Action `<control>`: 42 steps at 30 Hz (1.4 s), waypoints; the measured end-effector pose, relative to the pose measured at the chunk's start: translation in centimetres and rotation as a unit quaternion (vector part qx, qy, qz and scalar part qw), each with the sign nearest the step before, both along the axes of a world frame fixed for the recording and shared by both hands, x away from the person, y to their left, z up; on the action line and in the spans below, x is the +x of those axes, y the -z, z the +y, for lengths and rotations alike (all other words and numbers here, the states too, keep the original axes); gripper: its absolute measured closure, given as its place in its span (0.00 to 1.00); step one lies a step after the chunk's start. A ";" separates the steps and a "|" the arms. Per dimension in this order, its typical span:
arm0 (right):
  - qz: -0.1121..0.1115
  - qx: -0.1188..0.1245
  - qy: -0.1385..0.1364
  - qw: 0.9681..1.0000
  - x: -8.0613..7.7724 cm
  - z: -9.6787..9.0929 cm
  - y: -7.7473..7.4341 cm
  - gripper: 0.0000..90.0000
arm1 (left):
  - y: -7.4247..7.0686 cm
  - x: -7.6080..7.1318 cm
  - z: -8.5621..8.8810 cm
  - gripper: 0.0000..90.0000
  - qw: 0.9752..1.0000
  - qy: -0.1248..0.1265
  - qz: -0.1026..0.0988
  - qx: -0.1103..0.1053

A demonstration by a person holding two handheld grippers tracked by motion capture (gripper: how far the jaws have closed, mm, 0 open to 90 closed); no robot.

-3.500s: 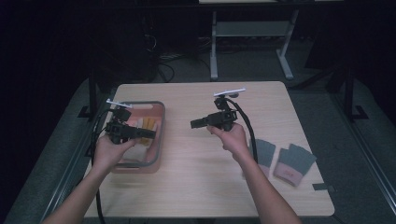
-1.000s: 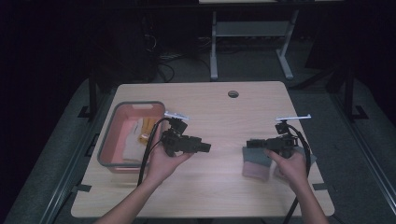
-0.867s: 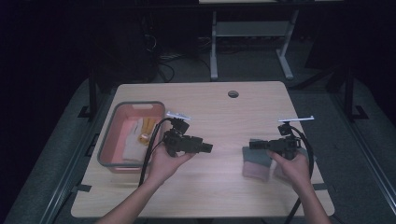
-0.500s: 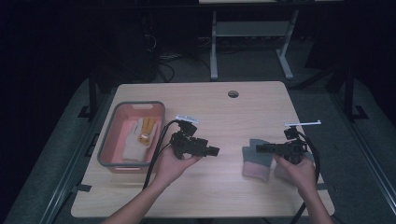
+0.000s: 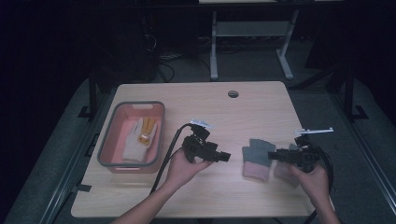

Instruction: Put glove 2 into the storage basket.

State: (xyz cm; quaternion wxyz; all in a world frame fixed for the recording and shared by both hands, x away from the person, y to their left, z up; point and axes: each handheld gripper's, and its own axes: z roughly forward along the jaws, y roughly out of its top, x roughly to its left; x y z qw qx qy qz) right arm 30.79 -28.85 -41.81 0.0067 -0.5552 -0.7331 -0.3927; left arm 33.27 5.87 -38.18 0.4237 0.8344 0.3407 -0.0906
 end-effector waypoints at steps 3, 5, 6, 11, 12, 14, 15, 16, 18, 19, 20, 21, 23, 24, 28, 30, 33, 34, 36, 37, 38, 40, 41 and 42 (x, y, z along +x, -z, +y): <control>0.001 -0.015 0.003 1.000 -0.4 -0.5 0.1 0.55 | 0.1 0.0 -0.4 0.28 1.000 0.004 0.001 0.001; -0.002 -0.030 0.007 1.000 -0.7 -0.8 0.2 0.57 | 0.3 -0.1 -0.7 0.28 1.000 0.005 0.000 0.002; -0.001 -0.039 0.009 0.999 -0.8 -1.0 0.3 0.57 | 0.3 -0.1 -0.8 0.29 1.000 0.008 0.000 0.004; -0.007 -0.056 0.024 0.998 -1.5 -1.7 0.9 0.58 | 0.6 -0.2 -1.3 0.28 1.000 0.012 0.001 0.007; -0.007 -0.059 0.026 0.998 -1.6 -1.9 1.1 0.58 | 0.7 -0.2 -1.4 0.28 1.000 0.013 0.001 0.008; -0.005 -0.060 0.033 0.998 -1.8 -2.1 1.2 0.58 | 0.8 -0.2 -1.6 0.29 1.000 0.017 0.002 0.009; -0.007 -0.066 0.035 0.997 -1.9 -2.2 1.2 0.58 | 0.9 -0.3 -1.7 0.29 1.000 0.017 0.003 0.009; -0.006 -0.069 0.034 0.997 -1.9 -2.3 1.2 0.58 | 0.9 -0.3 -1.8 0.29 1.000 0.018 0.005 0.010; -0.007 -0.072 0.036 0.997 -2.1 -2.5 1.2 0.59 | 1.1 -0.4 -2.1 0.29 1.000 0.021 0.004 0.009; -0.004 -0.075 0.039 0.996 -2.1 -2.6 1.2 0.59 | 1.1 -0.4 -2.2 0.29 1.000 0.024 0.004 0.010; -0.005 -0.076 0.040 0.996 -2.2 -2.8 1.2 0.59 | 1.2 -0.5 -2.3 0.29 1.000 0.026 0.005 0.011; -0.005 -0.077 0.040 0.996 -2.2 -2.9 1.2 0.60 | 1.2 -0.5 -2.5 0.29 1.000 0.024 0.006 0.011; -0.006 -0.084 0.042 0.996 -2.2 -3.1 1.2 0.60 | 1.3 -0.5 -2.7 0.29 1.000 0.028 0.007 0.012; -0.006 -0.087 0.043 0.995 -2.2 -3.1 1.2 0.61 | 1.4 -0.5 -2.7 0.29 0.999 0.029 0.008 0.013; -0.007 -0.117 0.047 0.992 -2.3 -3.2 1.5 0.63 | 1.7 -0.5 -3.1 0.29 0.999 0.031 0.013 0.012; -0.004 -0.128 0.052 0.990 -2.3 -3.3 1.7 0.63 | 1.8 -0.6 -3.2 0.29 0.999 0.032 0.014 0.012; 0.004 -0.138 0.056 0.989 -2.4 -3.5 2.1 0.63 | 1.9 -0.5 -3.4 0.29 0.999 0.036 0.014 0.015; 0.004 -0.147 0.053 0.988 -2.4 -3.5 2.3 0.63 | 2.0 -0.5 -3.4 0.29 0.999 0.035 0.016 0.013; 0.010 -0.158 0.052 0.986 -2.3 -3.3 2.6 0.63 | 2.0 -0.6 -3.4 0.29 0.999 0.037 0.015 0.014; 0.011 -0.163 0.050 0.985 -2.3 -3.2 2.9 0.62 | 2.0 -0.6 -3.4 0.29 0.999 0.037 0.014 0.015; 0.011 -0.166 0.049 0.985 -2.3 -3.0 3.0 0.62 | 2.0 -0.6 -3.4 0.29 0.999 0.037 0.014 0.016; 0.010 -0.161 0.053 0.985 -2.3 -3.0 3.2 0.63 | 2.1 -0.7 -3.4 0.29 0.999 0.036 0.014 0.017; 0.010 -0.162 0.054 0.985 -2.3 -2.9 3.3 0.65 | 2.1 -0.7 -3.3 0.29 0.999 0.034 0.014 0.014; 0.008 -0.164 0.054 0.985 -2.4 -2.9 3.3 0.66 | 2.2 -0.8 -3.3 0.29 0.999 0.033 0.015 0.013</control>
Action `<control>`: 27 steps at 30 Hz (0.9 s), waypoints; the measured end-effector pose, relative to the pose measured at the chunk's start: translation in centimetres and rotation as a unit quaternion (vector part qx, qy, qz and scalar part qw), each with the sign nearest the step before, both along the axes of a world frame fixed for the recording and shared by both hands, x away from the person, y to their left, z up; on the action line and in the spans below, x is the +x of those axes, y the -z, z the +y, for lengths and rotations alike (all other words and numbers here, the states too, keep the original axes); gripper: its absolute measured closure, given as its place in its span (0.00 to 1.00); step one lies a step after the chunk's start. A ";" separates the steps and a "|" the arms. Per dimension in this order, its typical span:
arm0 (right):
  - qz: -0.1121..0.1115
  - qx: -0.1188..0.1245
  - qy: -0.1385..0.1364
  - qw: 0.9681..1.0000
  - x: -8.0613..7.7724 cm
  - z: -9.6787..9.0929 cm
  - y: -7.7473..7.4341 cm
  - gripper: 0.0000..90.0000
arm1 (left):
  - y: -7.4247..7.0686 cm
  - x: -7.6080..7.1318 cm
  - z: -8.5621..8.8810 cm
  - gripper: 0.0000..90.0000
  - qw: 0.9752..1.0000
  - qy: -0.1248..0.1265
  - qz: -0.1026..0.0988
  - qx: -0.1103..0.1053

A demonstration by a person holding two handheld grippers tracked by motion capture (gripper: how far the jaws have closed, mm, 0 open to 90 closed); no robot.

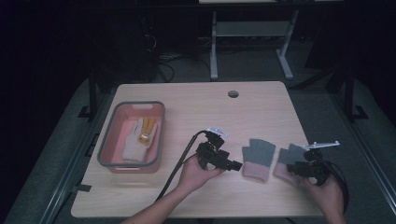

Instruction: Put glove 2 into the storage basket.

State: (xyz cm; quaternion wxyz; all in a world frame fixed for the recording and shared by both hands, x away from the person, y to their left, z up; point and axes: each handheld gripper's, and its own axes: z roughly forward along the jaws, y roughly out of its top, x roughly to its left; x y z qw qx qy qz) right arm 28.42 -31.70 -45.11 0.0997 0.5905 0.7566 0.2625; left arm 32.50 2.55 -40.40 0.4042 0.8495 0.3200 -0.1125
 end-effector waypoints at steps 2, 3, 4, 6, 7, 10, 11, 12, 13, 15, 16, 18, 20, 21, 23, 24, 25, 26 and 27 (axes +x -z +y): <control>0.000 -0.001 0.000 1.000 0.0 0.1 0.0 0.68 | 0.1 -0.1 0.1 0.29 1.000 0.001 0.001 0.001; 0.001 -0.001 -0.001 1.000 0.0 0.1 0.0 0.70 | 0.2 -0.1 0.1 0.29 1.000 0.000 0.001 0.001; 0.002 -0.001 -0.003 1.000 0.1 0.1 0.0 0.72 | 0.2 -0.2 0.1 0.29 1.000 0.000 0.001 0.002; 0.004 0.004 -0.004 1.000 0.2 0.1 0.1 0.76 | 0.3 -0.2 0.1 0.29 1.000 0.000 0.001 0.001; 0.005 0.006 -0.005 1.000 0.2 0.0 0.1 0.78 | 0.3 -0.2 0.1 0.29 1.000 0.000 0.000 0.002; 0.007 0.012 -0.003 1.000 0.2 0.1 0.1 0.84 | 0.3 -0.3 0.2 0.29 1.000 -0.001 -0.001 0.001; 0.007 0.013 -0.003 1.000 0.2 0.1 0.1 0.85 | 0.3 -0.3 0.3 0.29 1.000 -0.002 -0.001 -0.001; 0.005 0.013 -0.004 1.000 0.2 0.1 0.1 0.87 | 0.3 -0.3 0.3 0.29 1.000 -0.004 -0.001 -0.001; 0.005 0.014 -0.003 1.000 0.2 0.1 0.1 0.88 | 0.3 -0.2 0.3 0.29 1.000 -0.003 -0.002 0.001; 0.009 0.016 0.000 1.000 0.2 0.1 0.0 0.90 | 0.3 -0.2 0.4 0.29 1.000 -0.003 -0.002 0.001; 0.009 0.016 -0.001 1.000 0.3 0.0 0.0 0.90 | 0.3 -0.2 0.4 0.29 1.000 -0.002 -0.002 0.001; 0.009 0.014 -0.004 1.000 0.4 0.0 -0.1 0.91 | 0.4 -0.1 0.3 0.29 1.000 -0.002 -0.001 0.002; 0.014 0.013 -0.003 1.000 0.5 0.0 -0.2 0.92 | 0.4 -0.1 0.3 0.29 1.000 -0.003 -0.001 0.002; 0.012 0.009 -0.006 1.000 0.5 0.0 -0.2 0.92 | 0.4 0.0 0.4 0.29 1.000 -0.003 -0.001 0.002; 0.014 0.005 -0.006 1.000 0.5 0.1 -0.4 0.92 | 0.4 0.0 0.4 0.29 1.000 -0.006 0.000 0.000; 0.017 0.003 -0.008 1.000 0.5 0.2 -0.5 0.92 | 0.4 0.1 0.5 0.29 1.000 -0.008 -0.001 0.000; 0.016 0.002 -0.009 1.000 0.5 0.2 -0.6 0.92 | 0.4 0.1 0.5 0.29 1.000 -0.008 0.000 -0.001; 0.015 0.002 -0.009 1.000 0.5 0.2 -0.7 0.92 | 0.3 0.1 0.6 0.29 1.000 -0.008 -0.001 -0.001; 0.015 0.002 -0.009 1.000 0.5 0.2 -0.8 0.92 | 0.3 0.2 0.6 0.29 1.000 -0.007 -0.002 0.001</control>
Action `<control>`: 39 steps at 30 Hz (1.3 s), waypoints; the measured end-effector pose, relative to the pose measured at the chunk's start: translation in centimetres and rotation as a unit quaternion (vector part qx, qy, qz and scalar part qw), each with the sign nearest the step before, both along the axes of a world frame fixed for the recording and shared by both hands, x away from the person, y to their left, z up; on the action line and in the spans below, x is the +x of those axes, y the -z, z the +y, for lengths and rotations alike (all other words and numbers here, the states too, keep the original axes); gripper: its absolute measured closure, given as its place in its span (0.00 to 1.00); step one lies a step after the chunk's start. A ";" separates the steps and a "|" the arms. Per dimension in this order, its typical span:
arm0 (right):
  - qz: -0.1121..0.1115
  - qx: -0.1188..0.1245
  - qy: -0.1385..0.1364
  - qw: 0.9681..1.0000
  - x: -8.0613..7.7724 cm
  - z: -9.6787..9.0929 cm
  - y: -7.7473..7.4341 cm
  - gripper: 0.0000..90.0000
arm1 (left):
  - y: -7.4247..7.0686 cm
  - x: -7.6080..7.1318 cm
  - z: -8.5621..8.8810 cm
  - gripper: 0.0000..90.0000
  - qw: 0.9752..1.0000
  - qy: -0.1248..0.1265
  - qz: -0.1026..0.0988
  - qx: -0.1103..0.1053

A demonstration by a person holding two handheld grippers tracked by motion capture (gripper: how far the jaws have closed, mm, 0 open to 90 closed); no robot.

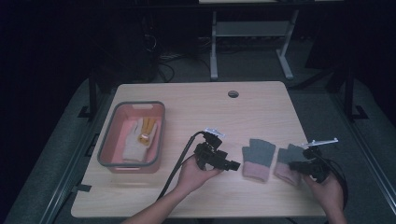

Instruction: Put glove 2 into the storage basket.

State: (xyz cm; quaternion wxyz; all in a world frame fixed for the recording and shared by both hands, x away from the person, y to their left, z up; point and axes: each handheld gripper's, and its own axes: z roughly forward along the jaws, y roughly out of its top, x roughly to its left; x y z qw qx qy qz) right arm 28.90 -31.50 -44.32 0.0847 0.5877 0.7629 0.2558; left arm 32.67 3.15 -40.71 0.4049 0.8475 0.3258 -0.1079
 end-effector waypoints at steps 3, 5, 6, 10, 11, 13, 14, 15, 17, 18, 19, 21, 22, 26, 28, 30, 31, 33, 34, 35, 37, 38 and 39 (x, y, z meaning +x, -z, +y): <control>-0.006 0.000 -0.001 1.000 -0.1 0.2 -0.3 0.92 | 0.0 0.0 0.1 0.29 1.000 -0.001 -0.001 0.002; -0.008 -0.002 -0.006 1.000 -0.1 0.2 -0.6 0.92 | -0.1 0.0 0.1 0.29 1.000 -0.001 -0.002 0.002; -0.010 -0.001 -0.005 1.000 -0.2 0.2 -0.8 0.92 | 0.0 0.0 0.1 0.29 1.000 -0.001 -0.002 0.002; -0.018 0.001 -0.007 1.000 -0.3 0.3 -1.7 0.92 | 0.0 0.1 0.0 0.29 1.000 -0.003 0.000 0.000; -0.022 0.002 -0.006 1.000 -0.3 0.4 -1.9 0.92 | 0.0 0.1 0.0 0.29 1.000 -0.003 0.000 0.001; -0.027 0.002 -0.010 1.000 -0.4 0.5 -2.4 0.92 | 0.0 0.1 0.0 0.29 1.000 -0.004 0.000 0.002; -0.030 0.000 -0.012 0.999 -0.3 0.6 -2.6 0.92 | 0.0 0.1 0.0 0.29 1.000 -0.004 0.000 0.002; -0.029 0.001 -0.014 0.999 -0.4 0.7 -2.8 0.92 | 0.0 0.1 0.0 0.29 1.000 -0.005 0.000 0.002; -0.032 -0.002 -0.017 0.999 -0.3 0.9 -3.1 0.92 | 0.0 0.1 0.0 0.29 1.000 -0.006 -0.001 0.003; -0.035 0.000 -0.019 0.999 -0.3 1.0 -3.2 0.92 | 0.0 0.1 0.0 0.29 1.000 -0.007 -0.003 0.007; -0.036 0.001 -0.021 0.999 -0.3 1.1 -3.3 0.92 | 0.1 0.1 0.1 0.29 1.000 -0.009 -0.003 0.008; -0.039 0.002 -0.024 0.999 -0.2 1.4 -3.5 0.92 | 0.1 0.2 0.1 0.29 1.000 -0.011 -0.001 0.007; -0.040 0.003 -0.026 0.999 -0.2 1.5 -3.7 0.92 | 0.1 0.2 0.1 0.29 1.000 -0.012 -0.002 0.007; -0.040 0.005 -0.034 0.999 -0.1 2.3 -4.0 0.92 | 0.1 0.1 0.1 0.29 1.000 -0.014 -0.002 0.008; -0.041 0.005 -0.038 0.998 0.0 2.6 -4.0 0.92 | 0.2 0.1 0.2 0.29 1.000 -0.014 -0.003 0.009; -0.039 0.006 -0.042 0.998 0.1 3.0 -4.1 0.92 | 0.2 0.1 0.2 0.29 1.000 -0.016 -0.002 0.011; -0.041 0.006 -0.044 0.998 0.1 3.1 -4.1 0.92 | 0.2 0.1 0.2 0.29 1.000 -0.018 -0.002 0.011; -0.040 0.006 -0.050 0.998 0.3 3.5 -4.1 0.92 | 0.2 0.2 0.3 0.29 1.000 -0.020 -0.001 0.011; -0.039 0.005 -0.052 0.998 0.3 3.7 -4.1 0.92 | 0.3 0.2 0.3 0.29 1.000 -0.020 -0.001 0.012; -0.038 0.005 -0.054 0.998 0.3 3.9 -4.1 0.92 | 0.3 0.2 0.3 0.29 1.000 -0.023 0.000 0.011; -0.038 0.005 -0.061 0.997 0.4 4.4 -4.0 0.92 | 0.4 0.2 0.3 0.29 1.000 -0.023 0.001 0.011; -0.036 0.006 -0.062 0.997 0.5 4.6 -4.0 0.92 | 0.5 0.2 0.3 0.29 1.000 -0.022 0.002 0.012; -0.037 0.006 -0.066 0.997 0.5 4.9 -3.9 0.92 | 0.5 0.2 0.3 0.29 1.000 -0.023 0.003 0.012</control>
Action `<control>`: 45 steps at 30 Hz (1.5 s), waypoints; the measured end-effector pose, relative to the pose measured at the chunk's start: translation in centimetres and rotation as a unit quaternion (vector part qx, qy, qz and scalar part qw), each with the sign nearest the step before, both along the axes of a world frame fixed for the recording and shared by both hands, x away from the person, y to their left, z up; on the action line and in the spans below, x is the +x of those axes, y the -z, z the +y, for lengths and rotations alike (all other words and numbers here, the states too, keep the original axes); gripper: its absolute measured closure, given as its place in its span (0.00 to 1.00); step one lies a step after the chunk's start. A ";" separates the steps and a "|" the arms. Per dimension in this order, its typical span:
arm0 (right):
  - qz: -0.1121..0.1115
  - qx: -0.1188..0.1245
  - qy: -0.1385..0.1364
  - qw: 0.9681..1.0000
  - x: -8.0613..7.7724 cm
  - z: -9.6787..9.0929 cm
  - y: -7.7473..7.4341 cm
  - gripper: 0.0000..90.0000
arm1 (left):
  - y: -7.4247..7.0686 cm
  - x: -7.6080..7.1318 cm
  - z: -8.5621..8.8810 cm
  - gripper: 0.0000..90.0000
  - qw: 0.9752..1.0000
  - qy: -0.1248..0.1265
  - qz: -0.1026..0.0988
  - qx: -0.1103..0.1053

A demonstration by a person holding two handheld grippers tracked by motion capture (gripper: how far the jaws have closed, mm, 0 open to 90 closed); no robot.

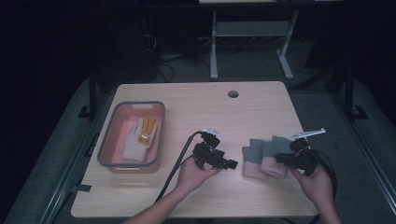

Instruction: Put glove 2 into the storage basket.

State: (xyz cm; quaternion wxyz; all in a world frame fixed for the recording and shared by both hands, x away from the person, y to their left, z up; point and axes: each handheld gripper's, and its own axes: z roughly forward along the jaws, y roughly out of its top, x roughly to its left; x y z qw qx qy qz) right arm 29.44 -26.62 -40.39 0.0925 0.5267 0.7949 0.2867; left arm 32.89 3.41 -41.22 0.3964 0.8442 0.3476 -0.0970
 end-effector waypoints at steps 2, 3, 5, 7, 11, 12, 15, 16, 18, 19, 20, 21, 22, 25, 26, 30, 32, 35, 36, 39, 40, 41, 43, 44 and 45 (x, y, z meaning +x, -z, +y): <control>0.002 0.001 -0.004 1.000 0.1 0.6 0.1 0.92 | 0.1 0.0 0.0 0.29 1.000 0.001 0.001 0.001; 0.002 0.000 -0.006 1.000 0.2 0.9 0.1 0.92 | 0.2 0.0 0.0 0.29 1.000 -0.001 0.003 -0.001; 0.005 0.000 -0.011 1.000 0.4 1.4 0.2 0.92 | 0.3 0.0 0.0 0.29 1.000 -0.002 0.005 -0.001; 0.006 0.000 -0.014 1.000 0.6 1.8 0.3 0.92 | 0.5 0.1 0.0 0.29 1.000 -0.003 0.007 0.001; 0.009 0.001 -0.022 1.000 0.9 2.6 0.5 0.92 | 0.7 0.1 0.0 0.29 1.000 -0.008 0.012 -0.003; 0.012 0.000 -0.023 1.000 1.0 2.9 0.6 0.92 | 0.8 0.2 0.1 0.29 1.000 -0.007 0.012 -0.002; 0.012 -0.004 -0.030 0.999 1.2 3.4 0.8 0.92 | 1.0 0.2 0.0 0.29 1.000 -0.008 0.017 -0.002; 0.011 -0.001 -0.030 0.999 1.3 3.5 0.9 0.92 | 1.0 0.2 0.0 0.29 1.000 -0.008 0.018 -0.002; 0.015 0.003 -0.032 0.999 1.5 3.7 1.0 0.92 | 1.2 0.2 -0.1 0.29 1.000 -0.009 0.022 -0.003; 0.013 0.003 -0.034 0.999 1.6 3.8 1.1 0.92 | 1.2 0.2 -0.1 0.29 1.000 -0.010 0.023 -0.002; 0.012 0.003 -0.035 0.999 1.7 4.0 1.1 0.92 | 1.3 0.2 -0.2 0.29 1.000 -0.010 0.024 -0.002; 0.015 0.003 -0.035 0.999 1.7 4.1 1.2 0.92 | 1.4 0.2 -0.2 0.29 1.000 -0.010 0.023 -0.003; 0.015 0.003 -0.037 0.999 1.8 4.2 1.3 0.92 | 1.4 0.2 -0.3 0.29 1.000 -0.009 0.025 -0.002; 0.019 0.006 -0.039 0.999 2.1 4.4 1.6 0.91 | 1.6 0.2 -0.5 0.29 1.000 -0.010 0.028 -0.002; 0.022 0.006 -0.038 0.999 2.1 4.5 1.8 0.91 | 1.7 0.3 -0.5 0.29 1.000 -0.009 0.028 -0.002; 0.028 0.012 -0.034 0.999 2.3 4.4 2.3 0.89 | 2.0 0.5 -0.8 0.30 0.999 -0.011 0.036 -0.006; 0.028 0.014 -0.035 0.999 2.3 4.3 2.4 0.87 | 2.1 0.5 -1.0 0.30 0.999 -0.013 0.041 -0.009; 0.033 0.020 -0.031 0.999 2.3 4.2 2.5 0.82 | 2.3 0.5 -1.6 0.30 0.999 -0.017 0.047 -0.012; 0.031 0.022 -0.031 0.999 2.3 4.0 2.5 0.82 | 2.4 0.6 -1.7 0.30 0.999 -0.014 0.046 -0.009; 0.027 0.033 -0.029 0.999 2.2 3.7 2.4 0.79 | 2.7 0.6 -2.4 0.30 0.999 -0.011 0.051 -0.008; 0.027 0.041 -0.026 0.998 2.1 3.5 2.2 0.78 | 2.7 0.6 -2.5 0.30 0.999 -0.011 0.052 -0.008; 0.025 0.044 -0.026 0.998 2.1 3.3 2.2 0.76 | 2.7 0.7 -2.7 0.30 0.998 -0.013 0.055 -0.010; 0.026 0.050 -0.021 0.998 2.1 3.0 2.1 0.70 | 2.8 0.8 -2.9 0.32 0.998 -0.013 0.057 -0.012; 0.026 0.055 -0.018 0.998 2.1 2.7 2.1 0.68 | 2.8 0.9 -3.0 0.33 0.998 -0.015 0.059 -0.014; 0.028 0.060 -0.013 0.998 2.0 2.5 2.0 0.67 | 2.9 1.0 -3.2 0.33 0.998 -0.016 0.063 -0.017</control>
